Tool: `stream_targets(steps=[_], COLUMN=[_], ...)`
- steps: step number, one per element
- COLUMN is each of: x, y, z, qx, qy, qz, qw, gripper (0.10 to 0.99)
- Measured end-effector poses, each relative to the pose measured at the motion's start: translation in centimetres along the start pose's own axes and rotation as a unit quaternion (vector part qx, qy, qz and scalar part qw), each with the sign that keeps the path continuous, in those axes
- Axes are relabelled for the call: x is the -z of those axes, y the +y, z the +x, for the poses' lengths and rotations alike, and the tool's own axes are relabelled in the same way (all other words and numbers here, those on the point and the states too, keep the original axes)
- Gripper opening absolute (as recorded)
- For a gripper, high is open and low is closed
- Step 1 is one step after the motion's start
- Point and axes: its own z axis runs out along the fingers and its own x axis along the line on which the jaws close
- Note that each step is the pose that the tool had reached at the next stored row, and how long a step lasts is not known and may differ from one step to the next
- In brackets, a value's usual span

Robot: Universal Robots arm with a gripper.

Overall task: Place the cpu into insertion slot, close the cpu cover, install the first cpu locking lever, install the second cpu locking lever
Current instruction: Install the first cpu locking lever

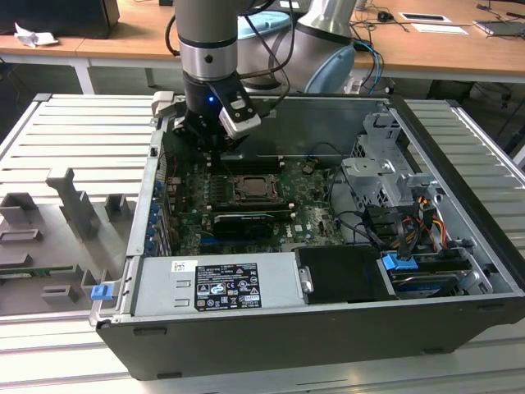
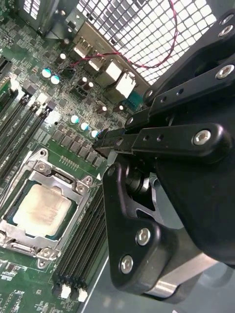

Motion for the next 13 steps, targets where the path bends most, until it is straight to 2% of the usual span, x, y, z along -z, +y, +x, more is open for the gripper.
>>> stream_targets(steps=[3,8,13], x=[0.0,-0.07,-0.22], y=[0.39,1.12,1.46], z=[0.56,0.79,1.04], qx=[0.0,0.0,0.0], qy=[0.0,0.0,-0.0001], qz=[-0.0002,-0.0013,-0.0023], qw=[1.0,1.0,1.0], gripper=[0.106,0.106,0.106])
